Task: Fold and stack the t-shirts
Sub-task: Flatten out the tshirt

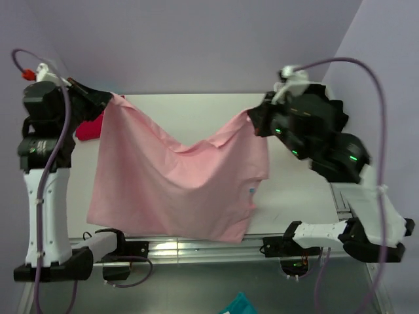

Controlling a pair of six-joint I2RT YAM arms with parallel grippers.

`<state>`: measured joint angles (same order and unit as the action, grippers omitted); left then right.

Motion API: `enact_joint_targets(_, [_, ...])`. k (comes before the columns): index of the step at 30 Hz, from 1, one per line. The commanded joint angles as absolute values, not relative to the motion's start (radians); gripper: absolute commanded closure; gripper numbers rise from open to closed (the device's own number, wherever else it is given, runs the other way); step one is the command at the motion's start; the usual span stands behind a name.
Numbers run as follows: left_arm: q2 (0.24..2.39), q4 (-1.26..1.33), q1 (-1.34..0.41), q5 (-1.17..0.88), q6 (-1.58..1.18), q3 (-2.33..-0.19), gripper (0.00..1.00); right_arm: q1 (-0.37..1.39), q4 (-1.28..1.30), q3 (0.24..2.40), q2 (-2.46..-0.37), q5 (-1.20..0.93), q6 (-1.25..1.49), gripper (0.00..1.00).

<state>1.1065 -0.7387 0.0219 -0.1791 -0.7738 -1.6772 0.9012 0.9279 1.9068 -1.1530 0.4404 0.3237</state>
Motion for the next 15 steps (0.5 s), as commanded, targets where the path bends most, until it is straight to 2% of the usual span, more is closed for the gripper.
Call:
enact_joint_targets(1, [1.150, -0.545, 0.021, -0.123, -0.816, -1.529, 1.00, 0.741, 0.777, 1.745, -1.201, 0.283, 0.330, 1.00])
enact_joint_targets(6, [1.264, -0.335, 0.025, -0.084, -0.824, -1.297, 1.00, 0.624, 0.655, 1.595, -1.411, 0.261, 0.359, 1.00])
enact_joint_targets(10, [1.531, -0.223, 0.035, -0.072, -0.824, -1.247, 1.00, 0.543, 0.594, 1.621, -1.659, 0.293, 0.391, 1.00])
enact_joint_targets(12, [1.642, -0.203, 0.041, -0.077, -0.818, -1.299, 1.00, 0.485, 0.586, 1.738, -1.855, 0.317, 0.405, 1.00])
enact_joint_targets(15, [1.860, -0.268, 0.044, -0.094, -0.792, -1.516, 1.00, 0.433, 0.639, 2.062, -2.165, 0.330, 0.405, 1.00])
